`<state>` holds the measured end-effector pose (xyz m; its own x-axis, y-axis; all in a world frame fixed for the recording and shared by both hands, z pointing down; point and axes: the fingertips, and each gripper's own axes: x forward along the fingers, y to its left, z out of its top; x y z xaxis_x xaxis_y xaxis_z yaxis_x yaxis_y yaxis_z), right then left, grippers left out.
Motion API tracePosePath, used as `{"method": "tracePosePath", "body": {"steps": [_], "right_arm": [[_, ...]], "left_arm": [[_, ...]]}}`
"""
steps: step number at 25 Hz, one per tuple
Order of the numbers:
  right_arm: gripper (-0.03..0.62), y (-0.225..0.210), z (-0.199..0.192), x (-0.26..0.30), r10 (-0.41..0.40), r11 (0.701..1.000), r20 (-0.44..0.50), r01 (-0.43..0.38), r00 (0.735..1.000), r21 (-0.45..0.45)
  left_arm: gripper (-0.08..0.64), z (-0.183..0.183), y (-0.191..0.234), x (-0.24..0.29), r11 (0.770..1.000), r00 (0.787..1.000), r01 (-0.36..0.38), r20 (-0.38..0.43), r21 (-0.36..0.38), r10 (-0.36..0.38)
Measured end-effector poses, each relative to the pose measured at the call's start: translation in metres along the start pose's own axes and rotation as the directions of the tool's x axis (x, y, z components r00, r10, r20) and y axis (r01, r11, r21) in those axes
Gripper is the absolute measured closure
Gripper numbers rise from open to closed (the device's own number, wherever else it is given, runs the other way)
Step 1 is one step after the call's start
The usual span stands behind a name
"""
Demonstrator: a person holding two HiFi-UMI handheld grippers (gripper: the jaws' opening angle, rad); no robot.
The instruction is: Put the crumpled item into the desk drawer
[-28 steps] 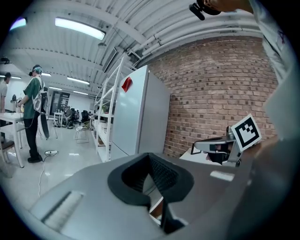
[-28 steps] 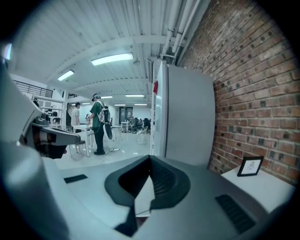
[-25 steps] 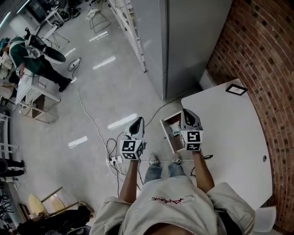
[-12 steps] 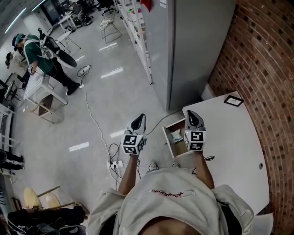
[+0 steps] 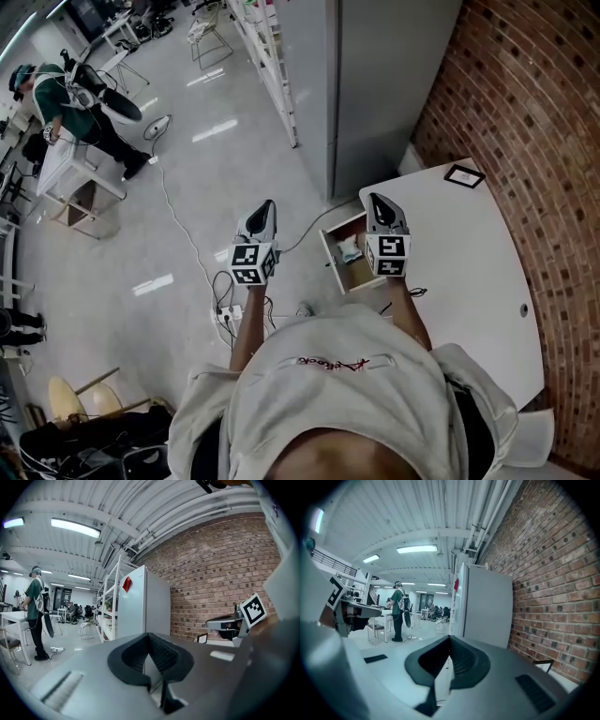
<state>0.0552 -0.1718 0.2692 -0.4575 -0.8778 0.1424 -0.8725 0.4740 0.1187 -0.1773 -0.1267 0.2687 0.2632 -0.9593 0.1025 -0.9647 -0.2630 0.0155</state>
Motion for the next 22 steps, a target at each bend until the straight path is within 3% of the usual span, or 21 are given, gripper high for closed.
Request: {"method": "tracePosePath", "body": {"steps": [22], "right_arm": [[0.580, -0.016, 0.000, 0.009, -0.019, 1.000, -0.015, 0.019, 1.000, 0.008]], "left_arm": [[0.551, -0.010, -0.009, 0.016, 1.000, 0.999, 0.012, -0.030, -0.021, -0.012]]}}
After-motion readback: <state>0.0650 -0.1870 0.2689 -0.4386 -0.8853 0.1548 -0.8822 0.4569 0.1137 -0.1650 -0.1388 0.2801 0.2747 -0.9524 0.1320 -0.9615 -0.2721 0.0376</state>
